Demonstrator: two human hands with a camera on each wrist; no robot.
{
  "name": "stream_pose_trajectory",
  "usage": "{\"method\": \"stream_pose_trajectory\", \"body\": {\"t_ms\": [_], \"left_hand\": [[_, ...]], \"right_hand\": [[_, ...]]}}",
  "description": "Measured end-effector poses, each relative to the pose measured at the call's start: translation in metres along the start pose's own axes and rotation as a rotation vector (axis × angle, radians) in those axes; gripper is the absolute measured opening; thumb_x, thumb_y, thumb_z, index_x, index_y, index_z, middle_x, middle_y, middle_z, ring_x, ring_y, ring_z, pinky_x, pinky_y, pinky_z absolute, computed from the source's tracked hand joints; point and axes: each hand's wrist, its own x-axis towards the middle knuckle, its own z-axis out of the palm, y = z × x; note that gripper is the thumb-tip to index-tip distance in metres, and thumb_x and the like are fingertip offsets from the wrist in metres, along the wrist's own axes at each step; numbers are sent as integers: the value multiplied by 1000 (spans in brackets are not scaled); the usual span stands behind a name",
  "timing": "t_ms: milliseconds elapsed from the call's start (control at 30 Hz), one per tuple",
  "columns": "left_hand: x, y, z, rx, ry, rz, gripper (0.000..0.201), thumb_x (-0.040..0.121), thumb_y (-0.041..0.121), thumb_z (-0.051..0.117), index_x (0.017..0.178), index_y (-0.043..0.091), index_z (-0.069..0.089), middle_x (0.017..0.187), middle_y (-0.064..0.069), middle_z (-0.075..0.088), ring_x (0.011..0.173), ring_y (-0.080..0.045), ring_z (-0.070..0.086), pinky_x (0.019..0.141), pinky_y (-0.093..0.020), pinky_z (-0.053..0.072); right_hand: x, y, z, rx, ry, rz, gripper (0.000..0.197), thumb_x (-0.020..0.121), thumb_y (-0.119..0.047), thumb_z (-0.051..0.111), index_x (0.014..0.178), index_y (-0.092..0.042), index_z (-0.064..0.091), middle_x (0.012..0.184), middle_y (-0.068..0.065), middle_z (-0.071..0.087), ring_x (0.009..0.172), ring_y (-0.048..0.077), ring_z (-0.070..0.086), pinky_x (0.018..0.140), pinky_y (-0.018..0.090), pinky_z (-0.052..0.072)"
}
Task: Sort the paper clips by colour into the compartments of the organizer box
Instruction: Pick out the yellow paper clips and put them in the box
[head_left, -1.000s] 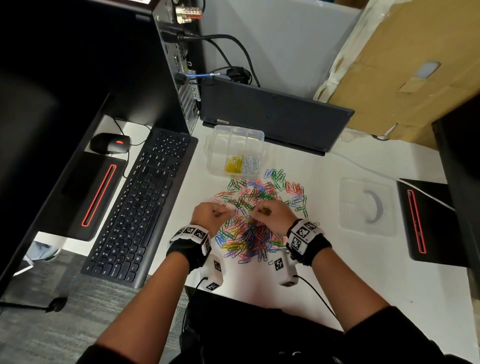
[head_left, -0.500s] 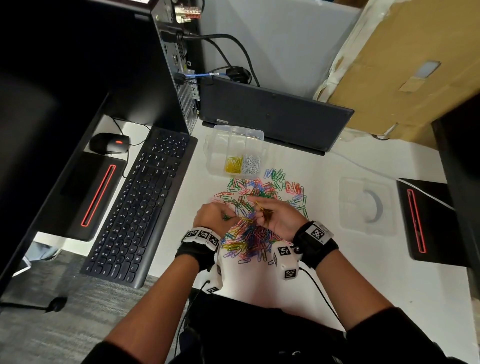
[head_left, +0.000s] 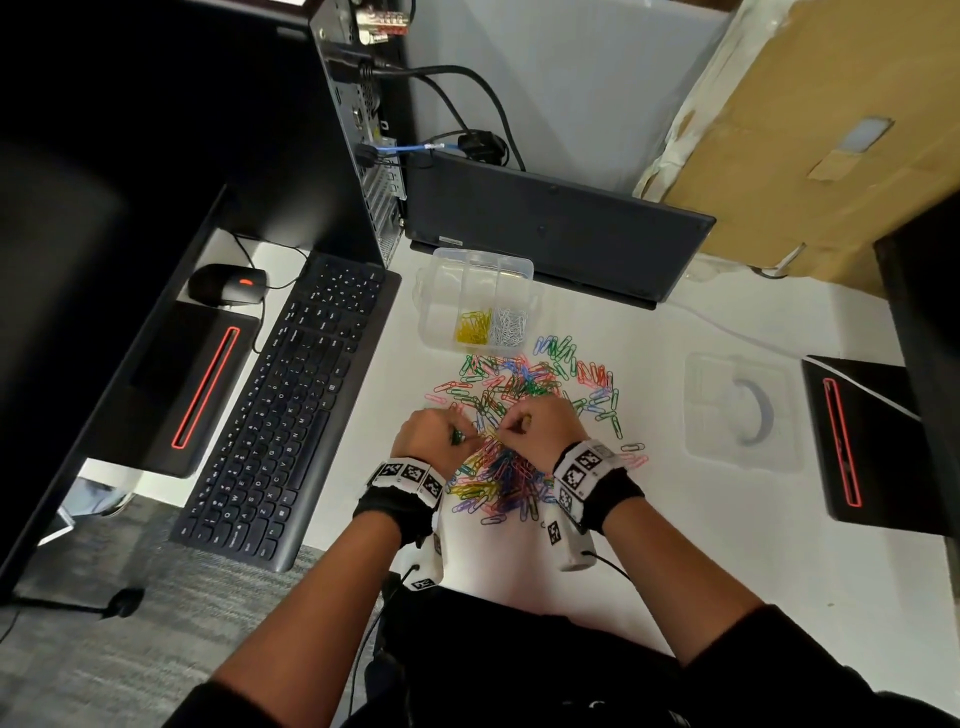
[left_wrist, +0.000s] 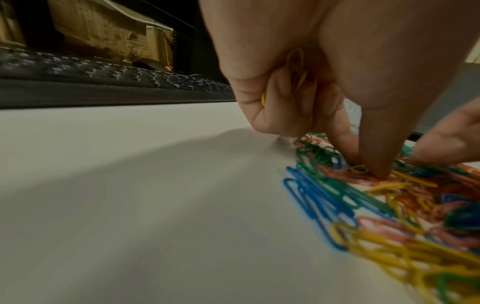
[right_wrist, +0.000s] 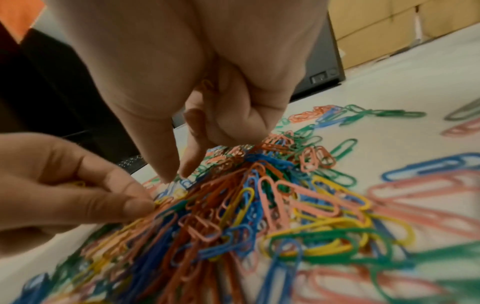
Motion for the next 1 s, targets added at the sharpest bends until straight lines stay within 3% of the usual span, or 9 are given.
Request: {"method": "stream_pose_trajectory", "body": {"t_ms": [233, 367, 433, 533, 633, 733, 833, 933, 1000], "left_hand": [[3, 3, 2, -44, -17, 3, 11, 87, 31, 65, 76, 30, 64, 79, 8, 68, 78, -16, 63, 67, -21, 44], [0, -1, -3, -276, 31, -94, 24, 98, 28, 47, 81, 13, 53, 80, -6, 60, 78, -24, 53, 68, -30, 38], [-2, -4, -7, -358, 33, -57, 31, 99, 29, 44, 74, 11, 48, 72, -6, 54, 71, -22, 47, 65, -32, 35], [-3, -10, -6, -414, -2, -5, 40, 99, 36, 45, 66, 15, 42, 59, -1, 47, 56, -19, 41, 57, -31, 35], [-2, -14, -2, -550, -82, -60, 35, 99, 31, 48, 66, 21, 55, 55, 1, 48, 48, -16, 39, 48, -25, 32], [-7, -10, -1, -627, -140, -104, 33, 98, 22, 45, 67, 13, 52, 52, 3, 42, 45, -15, 34, 46, -23, 26], [-9, -7, 1, -741, -101, -166, 37, 98, 24, 45, 62, 16, 45, 53, 0, 40, 48, -16, 31, 43, -21, 25], [-11, -14, 2, -901, -109, -200, 44, 92, 34, 54, 49, 23, 54, 51, 2, 41, 50, -16, 32, 50, -28, 24], [-13, -18, 0, -904, -98, -178, 39, 95, 25, 52, 60, 22, 69, 62, -9, 49, 55, -20, 36, 51, -30, 25]], "right_hand": [[3, -10, 11, -173, -5, 15, 11, 83, -24, 73, 74, -18, 77, 76, -5, 72, 68, 14, 66, 69, 33, 59], [6, -4, 11, -141, -30, 23, 15, 87, -26, 71, 77, -16, 75, 79, -5, 71, 70, 12, 65, 71, 31, 57], [5, 1, 6, 5, -48, 32, 13, 88, -27, 71, 81, -16, 74, 80, -7, 69, 69, 8, 61, 71, 27, 52], [-1, 6, -7, 393, -162, 182, 12, 91, -23, 67, 93, -12, 72, 81, 1, 67, 63, 10, 57, 61, 24, 50], [-8, 5, -15, 895, -250, 355, 9, 94, -7, 61, 99, -3, 66, 86, 14, 58, 63, 13, 52, 53, 20, 46], [-11, 0, -16, 1217, -308, 465, 20, 96, -2, 54, 114, -2, 64, 80, 8, 56, 63, 10, 49, 50, 16, 44], [-13, -8, -12, 1383, -394, 449, 29, 98, -6, 51, 124, -2, 61, 76, 3, 55, 65, 11, 50, 53, 18, 47], [-12, -18, -9, 1341, -421, 435, 23, 95, -11, 53, 108, 1, 66, 78, 7, 57, 68, 18, 55, 54, 24, 51], [-12, -25, -7, 1199, -415, 410, 18, 93, -13, 53, 96, 1, 65, 75, 8, 56, 63, 19, 55, 49, 24, 46]]}}
